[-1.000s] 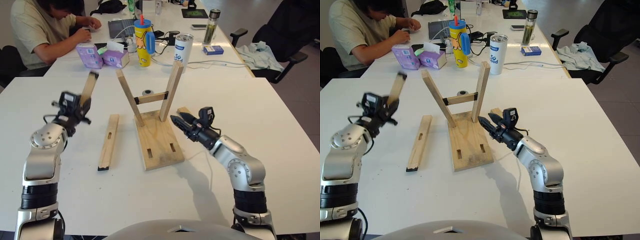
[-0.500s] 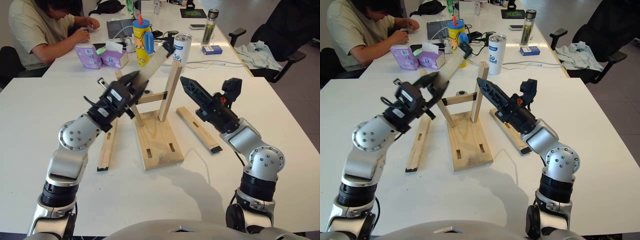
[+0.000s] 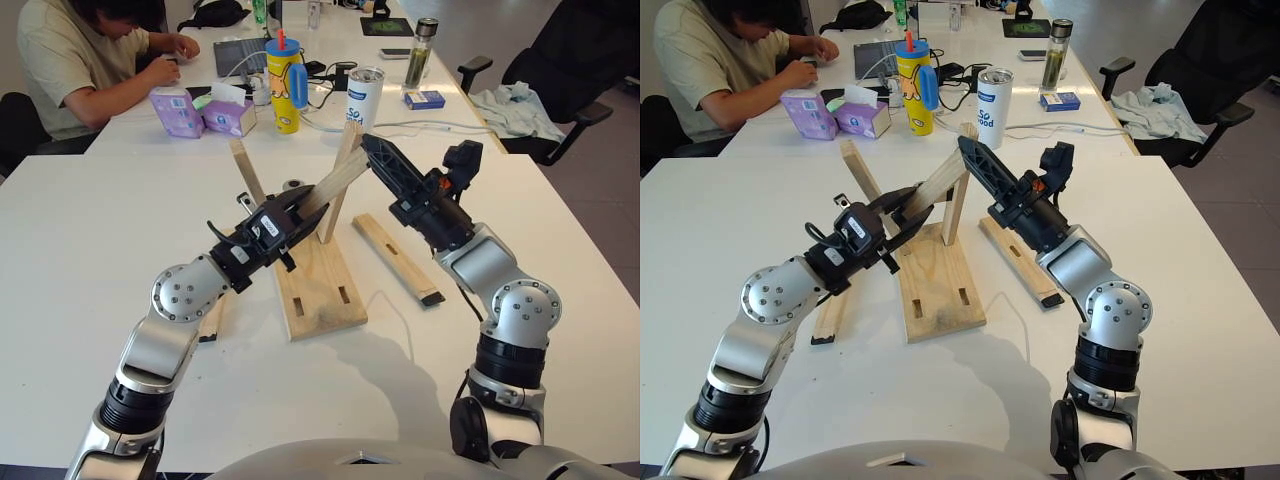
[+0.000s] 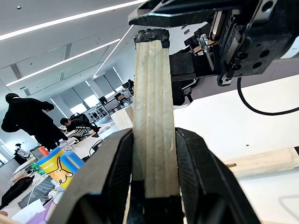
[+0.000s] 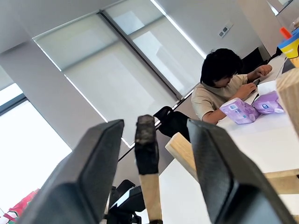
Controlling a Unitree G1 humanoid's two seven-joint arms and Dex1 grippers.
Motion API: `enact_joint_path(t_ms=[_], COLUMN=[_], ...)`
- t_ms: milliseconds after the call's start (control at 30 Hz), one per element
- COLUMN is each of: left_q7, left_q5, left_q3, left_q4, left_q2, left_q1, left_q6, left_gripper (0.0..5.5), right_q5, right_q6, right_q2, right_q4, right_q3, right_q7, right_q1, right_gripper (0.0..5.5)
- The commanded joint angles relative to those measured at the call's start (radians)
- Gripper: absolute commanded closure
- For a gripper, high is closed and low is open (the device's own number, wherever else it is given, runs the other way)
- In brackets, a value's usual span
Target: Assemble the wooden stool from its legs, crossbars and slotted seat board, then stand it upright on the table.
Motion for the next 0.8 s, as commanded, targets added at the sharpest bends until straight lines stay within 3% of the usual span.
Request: enact_joint_path(t_ms=[33,333,600,633,800], left_q7=[0.007,0.008,0.026,0.026,0.027], left_q5=[0.022,0.033,0.051,0.025,-0.121], left_q3=[-0.005,-0.002,-0.009,0.004,0.074], left_q4=[-0.020,-0.018,-0.010,-0.014,-0.042], left_q2=[-0.003,-0.006,-0.019,-0.032,-0.091], left_q1=[0.013,0.026,0.015,0.019,0.027], left_q6=[0.019,0.035,0.051,0.055,0.097], left_gripper=[4.21,4.21,4.21,3.85,3.04], right_q5=[0.023,0.033,0.020,0.010,-0.059], right_q6=[0.000,0.002,0.003,0.000,-0.014], right_q2=[-0.013,-0.029,-0.039,-0.041,-0.079], right_q4=[0.002,0.016,0.014,0.018,0.031], right_q3=[0.012,0.029,0.053,0.056,0.060], right_q7=[-0.010,-0.002,-0.001,0.002,0.022], right_q1=[-0.008,-0.010,0.006,0.010,0.035], right_gripper=[3.62,5.03,5.04,5.04,5.04])
